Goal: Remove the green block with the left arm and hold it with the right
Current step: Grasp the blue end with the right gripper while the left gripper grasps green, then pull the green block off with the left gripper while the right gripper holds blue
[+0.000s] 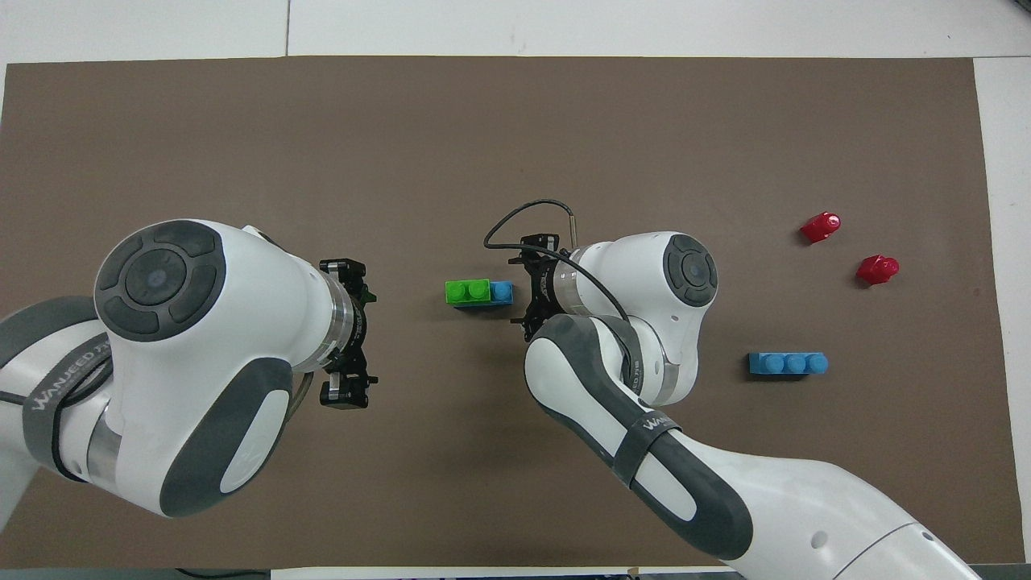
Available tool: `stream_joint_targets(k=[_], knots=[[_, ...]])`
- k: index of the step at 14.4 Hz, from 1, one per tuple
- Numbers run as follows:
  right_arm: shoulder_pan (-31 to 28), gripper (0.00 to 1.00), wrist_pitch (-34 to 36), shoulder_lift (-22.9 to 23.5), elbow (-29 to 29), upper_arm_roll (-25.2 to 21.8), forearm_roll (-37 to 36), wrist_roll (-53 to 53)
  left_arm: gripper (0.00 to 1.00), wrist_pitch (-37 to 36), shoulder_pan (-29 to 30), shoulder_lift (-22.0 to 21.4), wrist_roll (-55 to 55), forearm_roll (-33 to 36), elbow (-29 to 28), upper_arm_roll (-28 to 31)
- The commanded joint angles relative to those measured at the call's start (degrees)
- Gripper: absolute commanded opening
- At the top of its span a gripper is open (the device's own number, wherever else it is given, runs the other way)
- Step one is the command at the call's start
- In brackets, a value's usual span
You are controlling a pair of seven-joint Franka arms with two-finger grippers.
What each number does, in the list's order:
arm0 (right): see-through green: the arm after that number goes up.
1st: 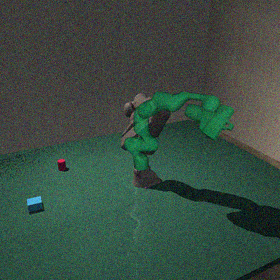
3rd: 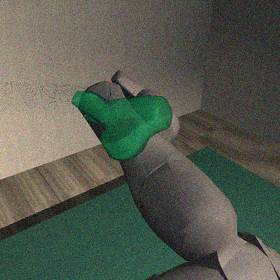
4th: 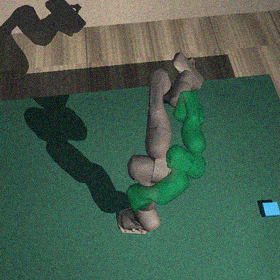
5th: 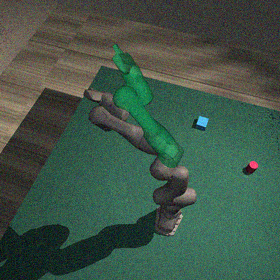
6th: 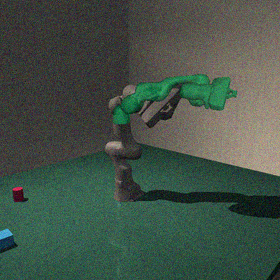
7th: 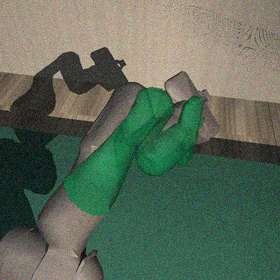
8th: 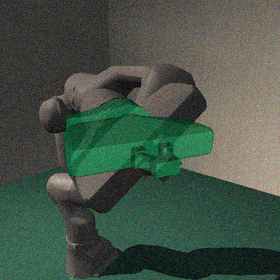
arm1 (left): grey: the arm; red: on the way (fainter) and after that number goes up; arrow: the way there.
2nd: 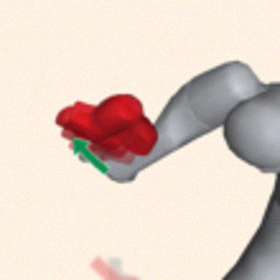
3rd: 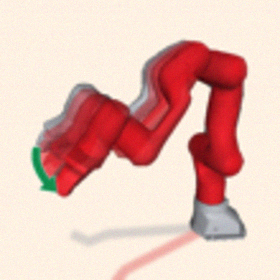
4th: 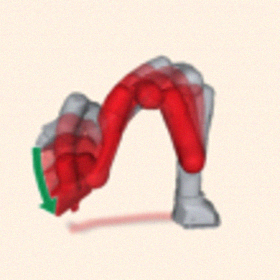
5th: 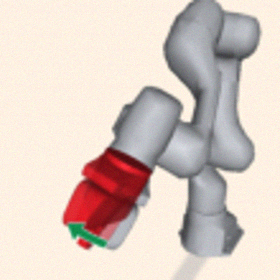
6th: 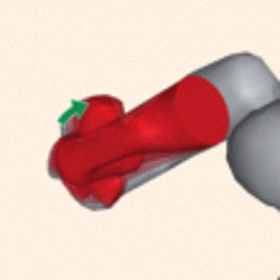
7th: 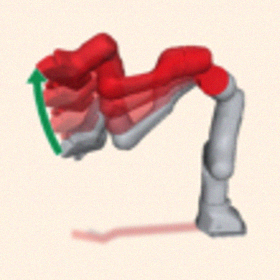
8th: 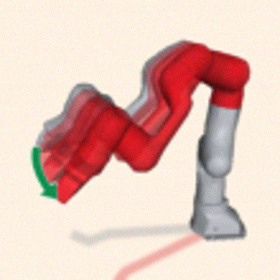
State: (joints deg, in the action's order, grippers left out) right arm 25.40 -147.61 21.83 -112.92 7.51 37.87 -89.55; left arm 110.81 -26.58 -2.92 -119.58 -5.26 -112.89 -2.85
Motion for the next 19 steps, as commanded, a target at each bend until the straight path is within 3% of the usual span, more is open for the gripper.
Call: stream_joint_targets(k=[1, 3, 5, 10, 14, 16, 17, 19], knots=[[0.8, 0.94, -1.9, 1.2, 0.8, 0.0, 1.9, -0.3, 1.0, 2.3, -1.7, 6.2, -3.4, -0.6, 3.2, 0.5], [1.1, 0.94, -3.4, 3.0, 2.3, 0.0, 1.9, -0.3, 1.0, 5.8, -1.9, 7.8, -6.6, -0.8, 3.2, 0.5], [2.3, 0.94, -3.7, 4.6, 4.5, 0.0, 2.0, -0.3, 1.0, 6.6, -3.0, 13.1, -8.5, -0.7, 6.3, 0.6], [2.0, 0.92, -3.9, 5.0, 4.4, 0.0, 2.0, 0.2, 1.0, 9.2, -3.1, 14.9, -8.7, -0.5, 6.9, 0.6], [1.0, 0.92, -3.9, 5.3, 3.6, 0.0, 2.0, 1.4, 1.0, 11.4, -4.8, 20.2, -8.7, 0.0, 8.6, 0.6], [1.1, 0.9, -3.9, 5.3, 3.6, 0.0, 2.0, 1.4, 1.0, 11.3, -4.7, 20.5, -8.7, -0.2, 8.9, 0.6], [1.1, 0.84, -3.9, 5.3, 3.5, 0.0, 2.0, 1.4, 1.0, 11.3, -4.7, 20.5, -8.8, -0.4, 8.8, 0.6], [1.0, 0.56, -3.9, 5.3, 3.4, 0.0, 2.0, 1.1, 1.0, 11.0, -4.5, 20.5, -8.7, -0.5, 8.8, 0.6]])
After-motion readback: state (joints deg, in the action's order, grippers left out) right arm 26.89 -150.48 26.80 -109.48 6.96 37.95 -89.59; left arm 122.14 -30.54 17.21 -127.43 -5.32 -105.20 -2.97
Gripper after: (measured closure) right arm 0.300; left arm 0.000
